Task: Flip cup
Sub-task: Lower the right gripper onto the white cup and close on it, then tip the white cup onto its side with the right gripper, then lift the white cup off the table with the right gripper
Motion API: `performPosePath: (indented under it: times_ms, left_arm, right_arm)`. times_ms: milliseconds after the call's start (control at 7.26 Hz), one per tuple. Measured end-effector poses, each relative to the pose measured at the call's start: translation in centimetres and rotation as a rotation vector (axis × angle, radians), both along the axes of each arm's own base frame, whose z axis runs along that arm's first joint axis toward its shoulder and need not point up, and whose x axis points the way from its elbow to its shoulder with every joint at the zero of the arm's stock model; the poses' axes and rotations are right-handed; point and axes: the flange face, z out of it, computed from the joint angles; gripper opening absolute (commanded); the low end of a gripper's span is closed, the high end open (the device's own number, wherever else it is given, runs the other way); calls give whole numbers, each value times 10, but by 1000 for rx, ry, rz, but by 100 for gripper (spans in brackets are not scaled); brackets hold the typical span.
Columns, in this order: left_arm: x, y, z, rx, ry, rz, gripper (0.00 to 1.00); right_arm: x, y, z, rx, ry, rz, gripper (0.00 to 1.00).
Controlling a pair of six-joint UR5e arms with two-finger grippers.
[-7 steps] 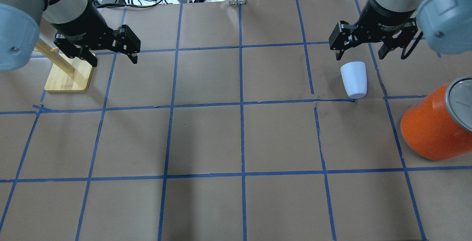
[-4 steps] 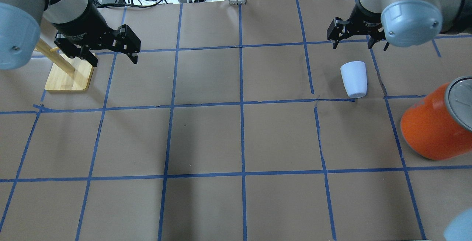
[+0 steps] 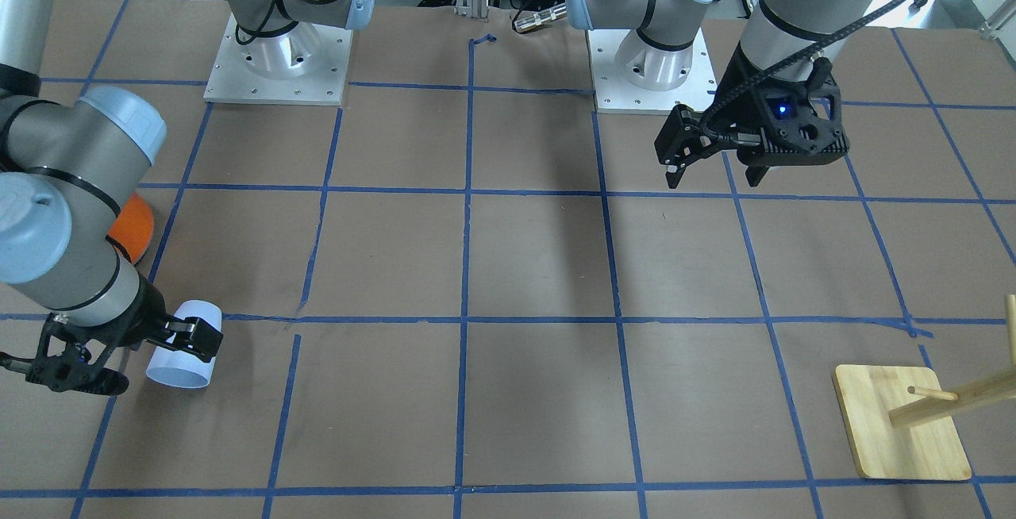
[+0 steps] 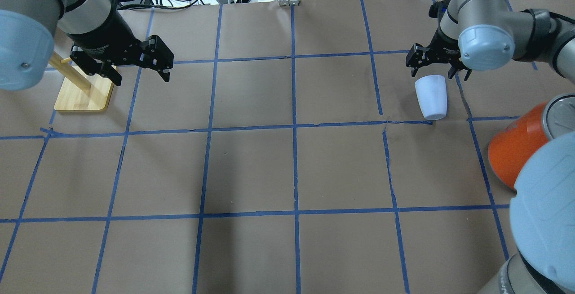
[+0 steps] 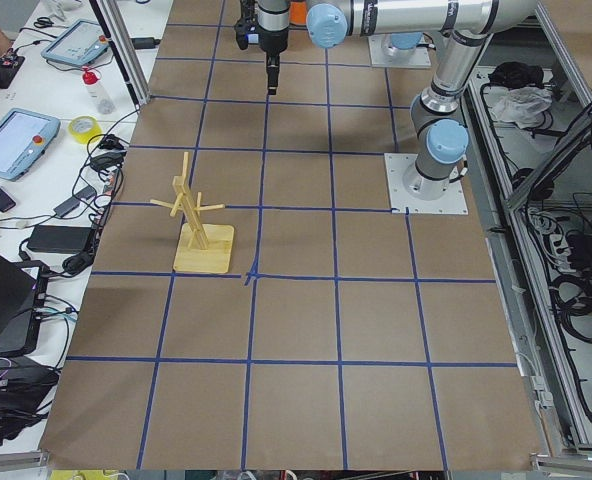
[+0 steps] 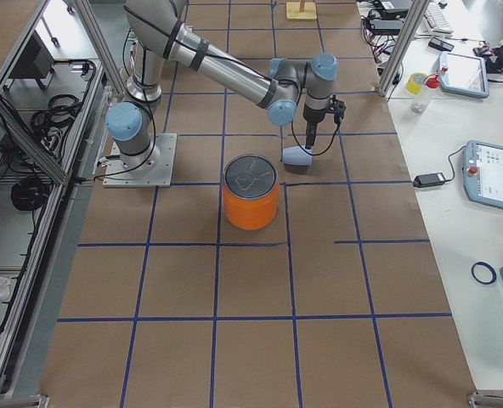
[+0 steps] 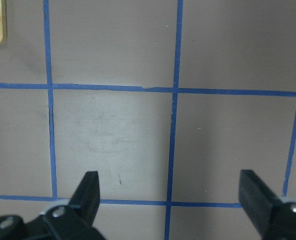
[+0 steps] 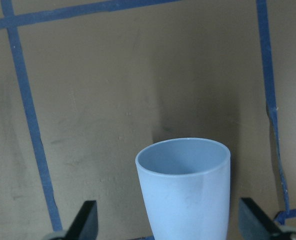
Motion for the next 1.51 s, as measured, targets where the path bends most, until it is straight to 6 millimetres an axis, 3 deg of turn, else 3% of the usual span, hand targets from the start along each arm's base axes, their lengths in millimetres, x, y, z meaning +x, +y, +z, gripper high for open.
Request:
performPosePath:
  times_ms: [551,964,1101,1514]
  left_arm:
    - [-1,1,0,-1,0,-1,100]
    - [-1,2,0,-2,1,-1,100]
    - [-1,2,1,-3,1,-1,100]
    - [-1,2,0,-1,1,1,100]
  right_arm:
    - [-4,-6,-44,0,11,78,100]
    - [-4,-3,-62,10,13,169,100]
    - [-4,-2,-61,9,14,195,100]
    - [-2,-5,-30,-48,14,294,100]
